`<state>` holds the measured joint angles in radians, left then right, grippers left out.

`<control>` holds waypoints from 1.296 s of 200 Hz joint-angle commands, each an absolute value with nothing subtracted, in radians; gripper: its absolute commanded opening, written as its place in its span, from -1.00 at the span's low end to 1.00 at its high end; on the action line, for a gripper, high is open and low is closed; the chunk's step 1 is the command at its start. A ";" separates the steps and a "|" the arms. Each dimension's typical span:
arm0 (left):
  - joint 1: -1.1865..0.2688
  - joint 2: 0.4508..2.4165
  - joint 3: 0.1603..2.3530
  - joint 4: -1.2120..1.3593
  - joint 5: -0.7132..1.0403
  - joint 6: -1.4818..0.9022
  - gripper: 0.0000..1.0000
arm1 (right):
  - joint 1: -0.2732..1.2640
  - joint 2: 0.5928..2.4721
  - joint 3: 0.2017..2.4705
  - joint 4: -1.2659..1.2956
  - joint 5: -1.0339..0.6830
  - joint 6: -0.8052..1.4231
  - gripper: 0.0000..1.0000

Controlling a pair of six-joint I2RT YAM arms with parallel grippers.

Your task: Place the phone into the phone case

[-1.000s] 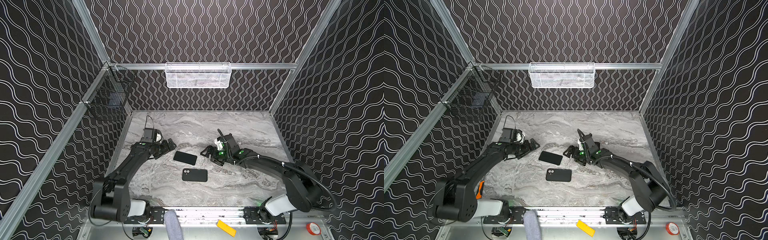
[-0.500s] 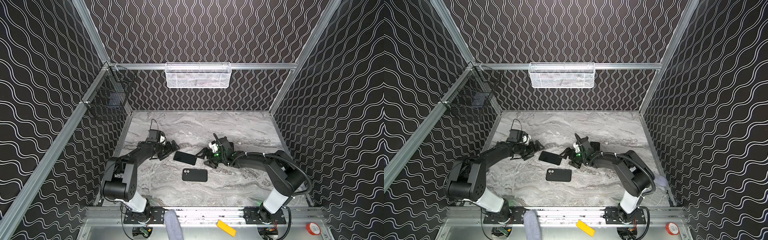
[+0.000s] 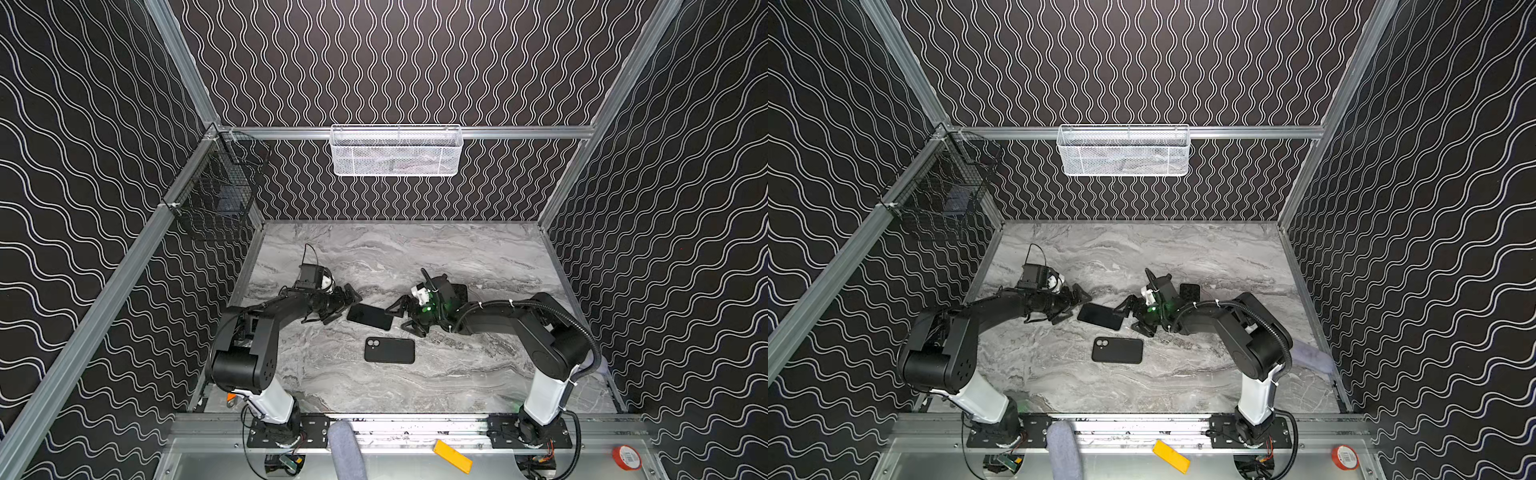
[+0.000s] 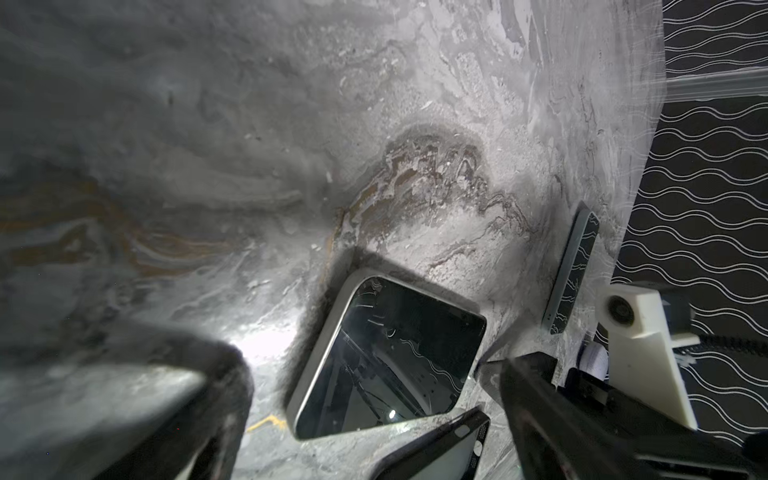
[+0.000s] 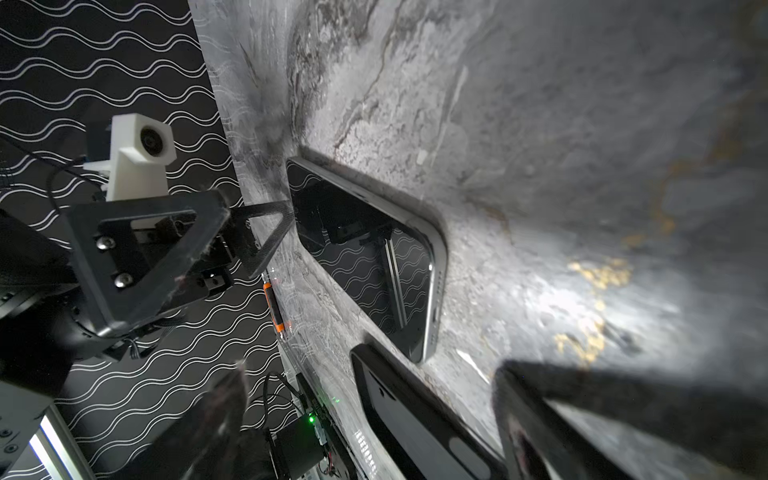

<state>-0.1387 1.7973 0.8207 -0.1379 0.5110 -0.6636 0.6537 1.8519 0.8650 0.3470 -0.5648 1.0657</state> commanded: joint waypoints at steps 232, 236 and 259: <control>-0.202 1.714 0.758 0.031 0.616 -0.712 0.47 | 0.638 2.025 0.957 0.275 -0.573 1.040 0.84; -0.202 1.712 0.759 0.031 0.618 -0.711 0.45 | 0.637 2.024 0.957 0.274 -0.571 1.039 0.84; -0.202 1.718 0.771 0.007 0.619 -0.697 0.39 | 0.632 2.022 0.954 0.271 -0.570 1.038 0.84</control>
<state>-0.1890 1.7138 0.7582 0.0109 0.4683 -0.7029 0.6327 1.9991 0.9653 0.4297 -0.6842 1.0538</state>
